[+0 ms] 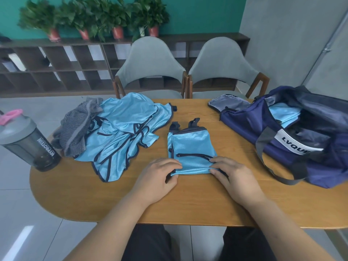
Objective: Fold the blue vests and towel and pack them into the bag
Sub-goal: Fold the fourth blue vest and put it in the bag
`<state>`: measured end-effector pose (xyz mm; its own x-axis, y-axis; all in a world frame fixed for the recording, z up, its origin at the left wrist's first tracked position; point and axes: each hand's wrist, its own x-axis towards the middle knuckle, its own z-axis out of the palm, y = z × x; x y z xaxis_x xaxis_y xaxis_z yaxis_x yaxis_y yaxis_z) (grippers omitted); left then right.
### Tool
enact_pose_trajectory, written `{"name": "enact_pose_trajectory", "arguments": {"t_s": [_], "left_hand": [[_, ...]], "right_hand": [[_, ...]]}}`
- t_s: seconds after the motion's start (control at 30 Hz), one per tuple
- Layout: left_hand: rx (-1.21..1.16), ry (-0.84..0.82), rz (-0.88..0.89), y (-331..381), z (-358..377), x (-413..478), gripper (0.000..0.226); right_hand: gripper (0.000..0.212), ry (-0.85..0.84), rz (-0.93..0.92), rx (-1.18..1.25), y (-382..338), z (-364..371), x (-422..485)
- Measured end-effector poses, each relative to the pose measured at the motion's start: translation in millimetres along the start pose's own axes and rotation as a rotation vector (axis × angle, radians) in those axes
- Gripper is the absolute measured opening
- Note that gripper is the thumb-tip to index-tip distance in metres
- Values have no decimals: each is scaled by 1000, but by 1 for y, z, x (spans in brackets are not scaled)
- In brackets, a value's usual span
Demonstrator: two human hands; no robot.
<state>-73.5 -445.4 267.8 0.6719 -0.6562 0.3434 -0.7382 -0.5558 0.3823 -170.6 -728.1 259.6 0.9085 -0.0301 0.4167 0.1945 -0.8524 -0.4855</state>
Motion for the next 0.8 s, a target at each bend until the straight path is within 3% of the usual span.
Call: {"name": "enact_pose_trajectory", "arguments": {"t_s": [0.17, 0.33, 0.47, 0.63, 0.8], "left_hand": [[-43, 57, -48, 1, -2, 0, 28], [-166, 153, -80, 4, -8, -1, 31], [-337, 234, -197, 12, -10, -1, 28], [-613, 181, -415, 19, -20, 32, 12], [-473, 188, -461, -2, -20, 72, 14]], "right_hand": [[37, -93, -20, 21, -3, -5, -2], [20, 15, -44, 27, -8, -11, 0], [28, 93, 114, 144, -20, -23, 5], [22, -30, 275, 256, -17, -21, 50], [22, -97, 345, 183, -12, -8, 108]]}}
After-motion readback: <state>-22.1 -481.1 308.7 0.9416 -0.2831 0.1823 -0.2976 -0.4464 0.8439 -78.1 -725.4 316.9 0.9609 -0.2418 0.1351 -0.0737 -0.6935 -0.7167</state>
